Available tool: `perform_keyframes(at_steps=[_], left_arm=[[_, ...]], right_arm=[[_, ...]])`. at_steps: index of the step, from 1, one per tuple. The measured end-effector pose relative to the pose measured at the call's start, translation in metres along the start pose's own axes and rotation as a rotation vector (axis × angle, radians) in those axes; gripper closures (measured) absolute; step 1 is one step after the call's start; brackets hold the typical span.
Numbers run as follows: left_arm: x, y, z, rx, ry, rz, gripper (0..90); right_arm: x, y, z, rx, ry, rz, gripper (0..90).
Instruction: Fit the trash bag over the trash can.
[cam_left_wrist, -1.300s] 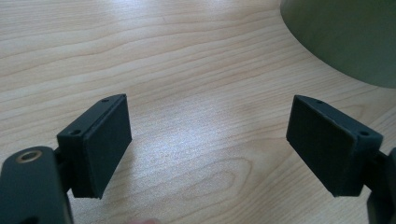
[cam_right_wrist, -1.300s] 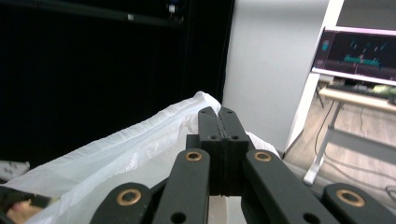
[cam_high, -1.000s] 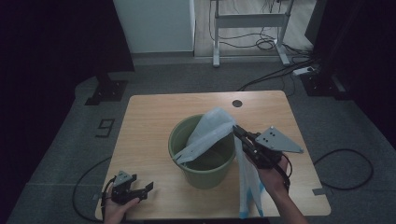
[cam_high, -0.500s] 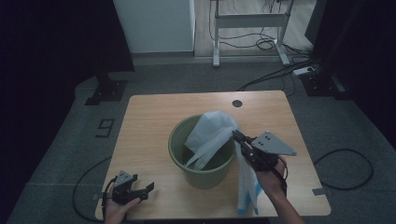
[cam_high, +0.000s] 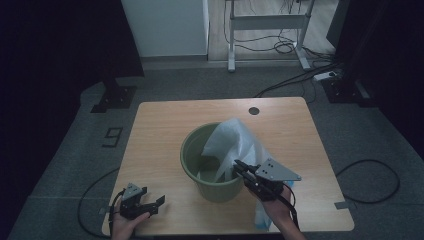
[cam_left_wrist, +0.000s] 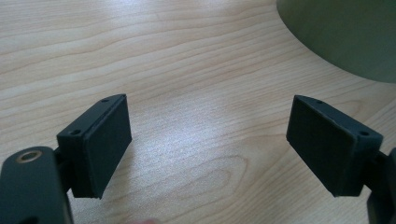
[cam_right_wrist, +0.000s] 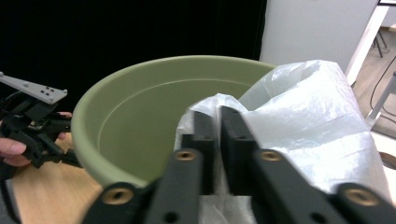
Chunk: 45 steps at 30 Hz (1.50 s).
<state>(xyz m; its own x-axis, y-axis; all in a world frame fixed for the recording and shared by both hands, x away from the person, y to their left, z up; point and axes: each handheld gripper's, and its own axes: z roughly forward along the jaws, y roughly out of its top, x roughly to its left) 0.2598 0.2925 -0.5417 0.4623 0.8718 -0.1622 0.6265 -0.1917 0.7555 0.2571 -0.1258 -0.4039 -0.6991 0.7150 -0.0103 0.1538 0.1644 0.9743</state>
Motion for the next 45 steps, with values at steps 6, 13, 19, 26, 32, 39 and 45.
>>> perform_keyframes(at_steps=[6, 13, 19, 26, 32, 39, 45], left_arm=[[0.001, -0.001, 0.001, 0.006, 0.004, -0.003, 13.5], [0.001, -0.001, -0.001, 0.000, 0.008, -0.007, 13.6], [0.002, -0.001, -0.002, -0.002, 0.012, -0.009, 13.6], [0.004, -0.002, -0.002, -0.003, 0.016, -0.017, 13.6], [0.007, -0.001, -0.007, -0.020, 0.016, -0.030, 13.6], [0.000, 0.007, -0.016, -0.025, 0.035, -0.015, 13.5], [-0.016, 0.024, -0.030, -0.102, -0.001, -0.009, 13.8]], right_arm=[[0.005, 0.001, -0.024, -0.045, -0.062, 0.007, 46.8], [0.018, -0.020, -0.052, -0.087, -0.192, 0.010, 38.3], [0.015, -0.048, -0.055, -0.043, -0.255, 0.025, 35.7], [0.010, -0.077, -0.051, 0.013, -0.294, 0.058, 39.3], [-0.007, -0.096, -0.053, 0.091, -0.268, 0.103, 60.2], [-0.038, -0.090, -0.066, 0.102, -0.329, 0.097, 82.2], [-0.077, -0.053, -0.074, -0.007, -0.366, 0.143, 88.7]])
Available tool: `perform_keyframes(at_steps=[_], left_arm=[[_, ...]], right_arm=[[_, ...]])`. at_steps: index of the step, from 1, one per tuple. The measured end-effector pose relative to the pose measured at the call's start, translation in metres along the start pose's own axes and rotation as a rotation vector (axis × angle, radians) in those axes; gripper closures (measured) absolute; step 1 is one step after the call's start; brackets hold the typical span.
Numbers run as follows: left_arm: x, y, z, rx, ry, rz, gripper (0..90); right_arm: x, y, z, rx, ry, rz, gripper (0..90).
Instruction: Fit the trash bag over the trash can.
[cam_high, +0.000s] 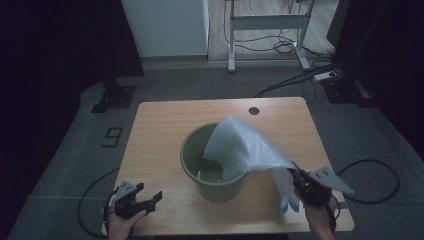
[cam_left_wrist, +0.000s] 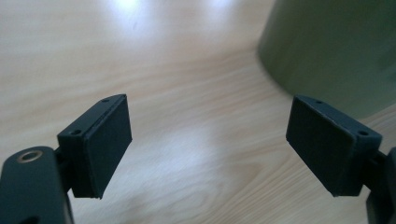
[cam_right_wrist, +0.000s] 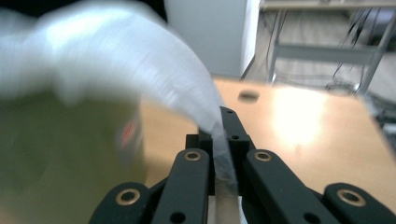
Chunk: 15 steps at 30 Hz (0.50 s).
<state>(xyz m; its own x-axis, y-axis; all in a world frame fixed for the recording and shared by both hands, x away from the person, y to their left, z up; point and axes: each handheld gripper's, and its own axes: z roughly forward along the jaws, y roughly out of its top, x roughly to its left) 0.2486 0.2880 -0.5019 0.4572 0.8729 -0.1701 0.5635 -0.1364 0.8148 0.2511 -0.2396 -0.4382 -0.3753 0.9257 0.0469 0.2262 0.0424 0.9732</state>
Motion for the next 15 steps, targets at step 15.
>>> perform_keyframes(at_steps=[15], left_arm=[[-0.057, 0.065, -0.034, -0.124, -0.015, 0.029, 16.4]], right_arm=[[0.021, 0.079, 0.017, -0.246, 0.102, -0.020, 88.5]])
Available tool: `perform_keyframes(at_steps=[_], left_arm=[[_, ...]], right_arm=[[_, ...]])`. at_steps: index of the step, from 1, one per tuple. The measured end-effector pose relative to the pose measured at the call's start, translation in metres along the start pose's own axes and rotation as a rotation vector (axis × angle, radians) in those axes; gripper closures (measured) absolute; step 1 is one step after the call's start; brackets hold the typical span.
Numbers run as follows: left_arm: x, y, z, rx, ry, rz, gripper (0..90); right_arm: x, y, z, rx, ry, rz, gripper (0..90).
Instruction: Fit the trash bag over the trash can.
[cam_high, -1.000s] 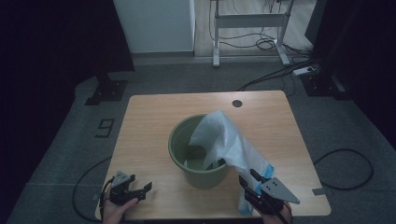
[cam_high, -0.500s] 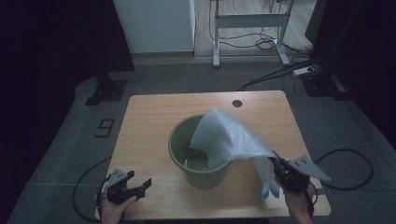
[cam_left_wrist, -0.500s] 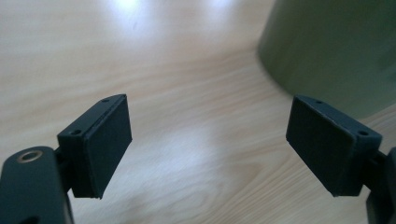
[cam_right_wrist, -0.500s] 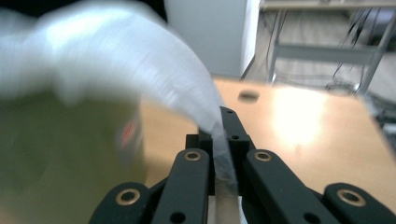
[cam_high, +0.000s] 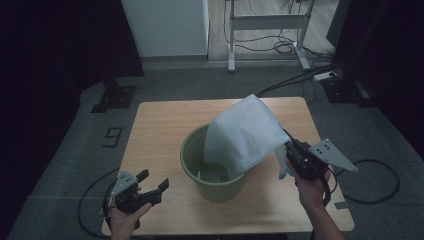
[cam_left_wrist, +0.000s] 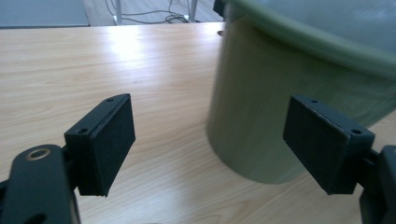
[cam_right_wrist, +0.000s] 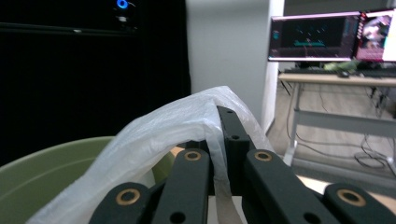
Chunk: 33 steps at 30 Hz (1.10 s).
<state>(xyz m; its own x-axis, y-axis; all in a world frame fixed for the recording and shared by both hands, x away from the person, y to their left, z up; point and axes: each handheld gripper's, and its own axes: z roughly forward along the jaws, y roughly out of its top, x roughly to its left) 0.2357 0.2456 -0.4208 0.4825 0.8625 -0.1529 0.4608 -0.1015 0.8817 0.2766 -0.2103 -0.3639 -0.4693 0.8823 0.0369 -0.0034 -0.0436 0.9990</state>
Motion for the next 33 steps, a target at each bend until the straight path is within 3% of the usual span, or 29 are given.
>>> perform_keyframes(at_steps=[6, 21, 30, 33], left_arm=[[-0.020, 0.020, 0.000, -0.020, -0.033, 0.032, 16.4], [-0.041, 0.047, 0.004, -0.063, -0.032, 0.054, 17.4], [-0.053, 0.046, 0.009, -0.070, -0.057, 0.059, 16.9], [-0.058, 0.041, 0.011, -0.092, -0.045, 0.056, 16.0]], right_arm=[[0.020, -0.001, 0.004, 0.004, 0.065, -0.005, 88.4], [0.060, -0.015, 0.021, 0.061, 0.194, -0.020, 87.3], [0.079, -0.021, 0.031, 0.099, 0.243, -0.043, 86.5], [0.083, -0.021, 0.034, 0.109, 0.250, -0.042, 86.0]])
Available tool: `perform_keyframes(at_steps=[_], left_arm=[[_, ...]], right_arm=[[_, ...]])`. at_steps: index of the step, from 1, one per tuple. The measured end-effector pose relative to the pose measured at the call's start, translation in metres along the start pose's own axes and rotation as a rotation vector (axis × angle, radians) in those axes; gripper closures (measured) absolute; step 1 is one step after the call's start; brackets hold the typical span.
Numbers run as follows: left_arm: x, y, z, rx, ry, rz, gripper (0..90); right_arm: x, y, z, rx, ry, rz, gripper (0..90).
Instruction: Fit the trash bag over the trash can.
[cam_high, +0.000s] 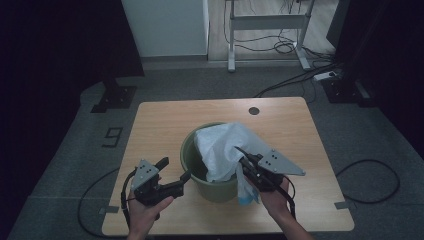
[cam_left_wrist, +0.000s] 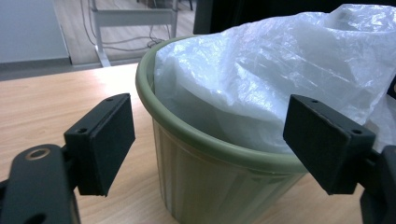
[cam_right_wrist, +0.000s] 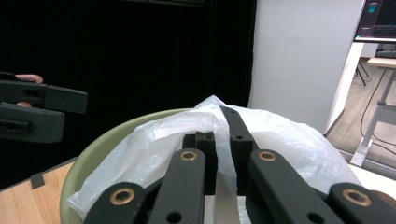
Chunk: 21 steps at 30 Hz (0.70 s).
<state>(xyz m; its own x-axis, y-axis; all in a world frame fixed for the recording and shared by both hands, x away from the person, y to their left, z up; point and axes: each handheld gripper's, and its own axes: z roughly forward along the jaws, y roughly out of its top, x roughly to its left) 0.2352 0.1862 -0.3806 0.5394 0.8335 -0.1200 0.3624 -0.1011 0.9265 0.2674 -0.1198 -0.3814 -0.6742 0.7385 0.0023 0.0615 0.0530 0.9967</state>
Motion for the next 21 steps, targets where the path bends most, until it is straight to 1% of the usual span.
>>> perform_keyframes(at_steps=[5, 6, 8, 9, 10, 11, 17, 19, 21], left_arm=[[-0.004, -0.005, -0.002, -0.077, 0.031, -0.009, 16.0], [-0.005, -0.005, -0.002, -0.090, 0.033, -0.008, 16.0], [-0.010, -0.005, -0.003, -0.119, 0.038, 0.008, 16.0], [-0.013, -0.005, -0.003, -0.129, 0.035, 0.014, 16.0], [-0.013, -0.005, -0.003, -0.129, 0.035, 0.014, 15.9], [-0.019, -0.004, -0.002, -0.141, 0.018, 0.019, 15.8], [-0.042, -0.001, 0.005, -0.141, -0.034, 0.065, 15.5], [-0.049, -0.002, 0.009, -0.133, -0.040, 0.081, 15.5], [-0.054, -0.003, 0.014, -0.117, -0.034, 0.100, 15.5]], right_arm=[[0.002, 0.000, 0.002, 0.006, 0.003, 0.004, 86.0], [0.002, 0.000, 0.002, 0.008, 0.004, 0.005, 86.0], [0.002, 0.001, 0.004, 0.011, 0.003, 0.006, 86.0], [0.002, 0.002, 0.004, 0.013, 0.002, 0.009, 86.0], [0.003, 0.003, 0.005, 0.014, 0.002, 0.009, 86.0], [0.003, 0.004, 0.006, 0.015, 0.000, 0.009, 86.0], [0.011, 0.012, 0.011, 0.023, 0.003, -0.012, 85.9], [0.012, 0.013, 0.013, 0.027, 0.002, -0.016, 86.0], [0.013, 0.012, 0.015, 0.033, 0.002, -0.013, 85.9]])
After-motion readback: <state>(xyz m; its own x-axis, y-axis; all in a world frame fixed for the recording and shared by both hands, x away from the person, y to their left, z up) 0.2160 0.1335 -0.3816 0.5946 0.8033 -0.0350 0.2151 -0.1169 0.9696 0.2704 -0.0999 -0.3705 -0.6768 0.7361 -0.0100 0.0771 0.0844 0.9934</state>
